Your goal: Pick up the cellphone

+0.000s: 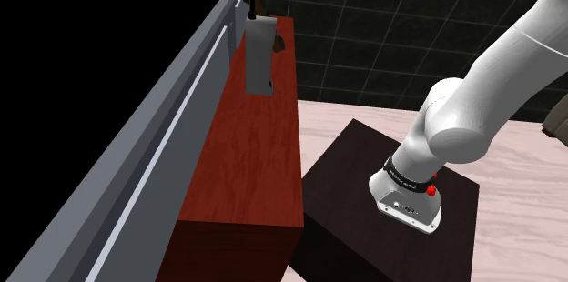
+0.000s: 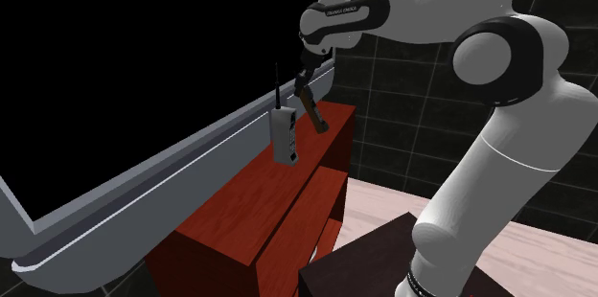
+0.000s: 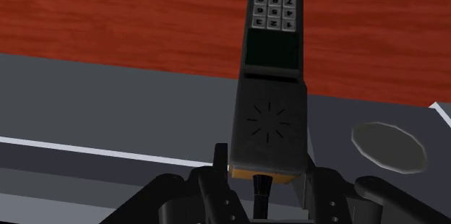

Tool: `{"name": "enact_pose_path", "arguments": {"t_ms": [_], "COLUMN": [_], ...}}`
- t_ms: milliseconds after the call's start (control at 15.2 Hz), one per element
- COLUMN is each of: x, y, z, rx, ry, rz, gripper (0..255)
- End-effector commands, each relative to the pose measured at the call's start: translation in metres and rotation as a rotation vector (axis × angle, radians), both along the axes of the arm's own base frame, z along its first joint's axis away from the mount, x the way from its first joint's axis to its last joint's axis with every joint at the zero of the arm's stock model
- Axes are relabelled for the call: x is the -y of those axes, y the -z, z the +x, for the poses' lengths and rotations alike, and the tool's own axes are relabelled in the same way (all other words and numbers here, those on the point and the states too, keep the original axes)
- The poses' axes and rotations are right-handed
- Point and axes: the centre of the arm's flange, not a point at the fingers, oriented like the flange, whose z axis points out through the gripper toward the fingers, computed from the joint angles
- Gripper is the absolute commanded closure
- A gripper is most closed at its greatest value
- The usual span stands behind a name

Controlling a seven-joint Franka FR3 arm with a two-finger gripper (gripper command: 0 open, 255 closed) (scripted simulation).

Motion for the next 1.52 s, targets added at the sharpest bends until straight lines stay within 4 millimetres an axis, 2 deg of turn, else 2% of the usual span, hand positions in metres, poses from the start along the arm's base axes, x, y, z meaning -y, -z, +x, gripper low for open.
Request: {"name": "enact_pose_path", "arguments": {"t_ms": [0, 462, 1452], "x": [0.0, 0.0, 0.0], "y": [0.0, 0.001, -0.078], "z": [0.0, 0.0, 0.0], "rx": [0.0, 0.0, 0.0], "ry": [0.0, 0.0, 0.0], "rz": [0.0, 0.0, 0.0], "gripper": [255, 255, 255]}}
